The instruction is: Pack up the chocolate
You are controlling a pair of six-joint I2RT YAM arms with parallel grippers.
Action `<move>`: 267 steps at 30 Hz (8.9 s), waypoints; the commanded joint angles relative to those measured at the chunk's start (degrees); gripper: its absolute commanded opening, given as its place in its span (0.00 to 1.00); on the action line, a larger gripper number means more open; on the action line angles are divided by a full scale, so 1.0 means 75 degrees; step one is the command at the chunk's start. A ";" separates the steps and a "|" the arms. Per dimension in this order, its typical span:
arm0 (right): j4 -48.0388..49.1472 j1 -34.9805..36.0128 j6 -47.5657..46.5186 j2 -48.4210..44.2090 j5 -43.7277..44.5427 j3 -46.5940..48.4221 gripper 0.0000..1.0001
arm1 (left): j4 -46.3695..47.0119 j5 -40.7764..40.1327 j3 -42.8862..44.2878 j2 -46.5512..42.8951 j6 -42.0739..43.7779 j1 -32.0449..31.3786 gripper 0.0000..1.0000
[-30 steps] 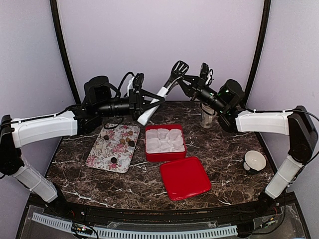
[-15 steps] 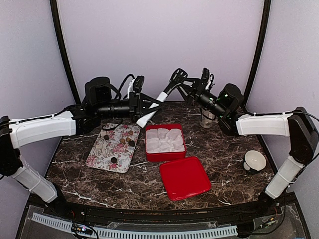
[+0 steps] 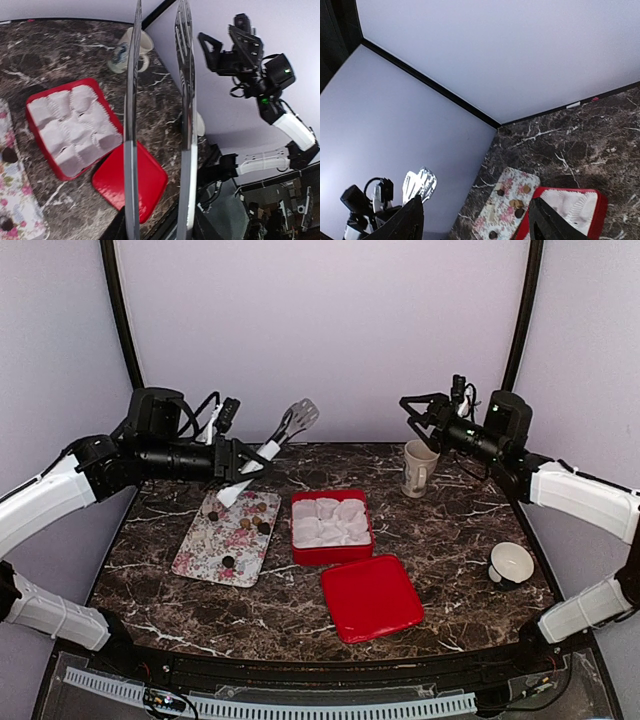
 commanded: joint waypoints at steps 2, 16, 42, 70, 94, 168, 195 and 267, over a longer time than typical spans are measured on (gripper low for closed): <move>-0.2677 -0.0112 -0.1588 -0.0605 -0.0707 0.0235 0.72 | -0.3597 -0.1561 0.0448 -0.0462 0.0974 0.0165 0.35; -0.4803 -0.0127 -0.2744 -0.1626 -0.0824 -0.0267 0.73 | -0.6370 -0.2039 -0.0581 -0.1646 0.0048 0.0553 0.37; -0.4394 -0.0124 -0.2106 -0.2133 -0.0841 -0.1176 0.72 | -0.5815 -0.1997 -0.1677 -0.0715 0.0569 0.0553 0.42; -0.4365 -0.0126 -0.2027 -0.2057 -0.0761 -0.1286 0.72 | -0.5764 -0.2445 -0.1736 0.0318 0.1234 0.0553 0.37; -0.5469 -0.0136 -0.2433 -0.1737 -0.0330 -0.0768 0.78 | -0.5829 -0.2164 0.1103 0.0693 0.1461 0.0532 0.24; -0.6299 -0.0441 -0.3002 -0.1161 0.0570 -0.0179 1.00 | -0.5871 -0.2218 0.5140 0.5863 0.2217 0.0126 0.29; -0.6280 -0.0450 -0.3452 -0.1284 0.0458 0.0037 1.00 | -0.5980 -0.2218 0.3761 0.3513 0.1951 0.1017 0.35; -0.5929 -0.0452 -0.2931 -0.1416 0.0109 -0.0645 1.00 | -0.4854 -0.2337 0.0631 0.3137 0.2645 0.3381 0.31</move>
